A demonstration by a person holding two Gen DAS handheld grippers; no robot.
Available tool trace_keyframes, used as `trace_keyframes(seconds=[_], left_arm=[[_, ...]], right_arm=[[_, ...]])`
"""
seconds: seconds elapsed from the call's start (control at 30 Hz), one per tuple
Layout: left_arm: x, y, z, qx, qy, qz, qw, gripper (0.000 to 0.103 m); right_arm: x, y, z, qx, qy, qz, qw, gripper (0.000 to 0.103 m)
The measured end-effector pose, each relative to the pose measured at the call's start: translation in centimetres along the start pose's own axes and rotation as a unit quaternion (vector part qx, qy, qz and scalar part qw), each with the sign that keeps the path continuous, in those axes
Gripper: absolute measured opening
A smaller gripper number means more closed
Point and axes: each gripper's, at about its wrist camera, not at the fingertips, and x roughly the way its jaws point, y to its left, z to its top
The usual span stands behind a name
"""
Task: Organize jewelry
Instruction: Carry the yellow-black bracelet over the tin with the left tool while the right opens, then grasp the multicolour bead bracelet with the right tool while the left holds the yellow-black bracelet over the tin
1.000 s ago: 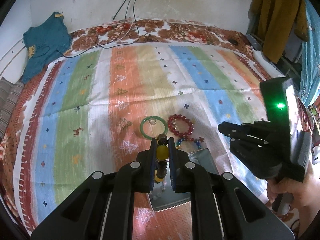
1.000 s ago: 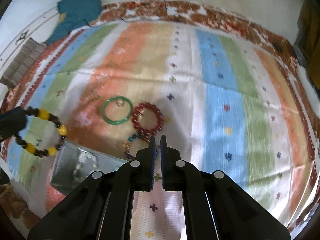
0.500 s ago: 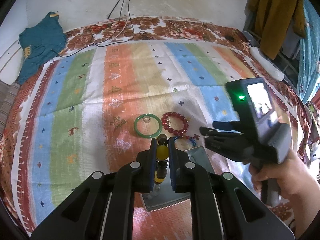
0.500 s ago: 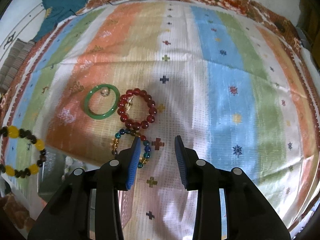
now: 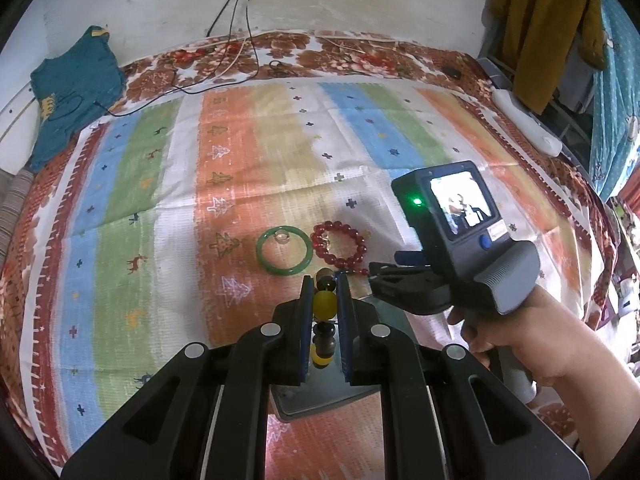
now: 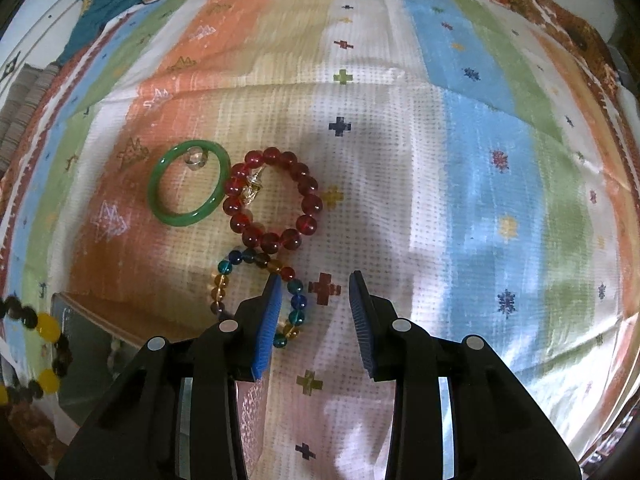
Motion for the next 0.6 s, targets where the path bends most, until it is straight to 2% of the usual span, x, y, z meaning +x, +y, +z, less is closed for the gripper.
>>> trace_keyframes(seconds=[0.43,0.6], left_arm=[[-0.1,-0.2,0.1,-0.003,0.001,-0.006,1.0000,0.011],[0.1,-0.5,0.1,0.003,0.004,-0.010,0.9999,0.011]], right_arm=[[2.9,0.6,1.7,0.006,0.038,0.010,0.999,0.035],[3.4,1.2,2.2,-0.006,0.050,-0.003,0.999,0.035]])
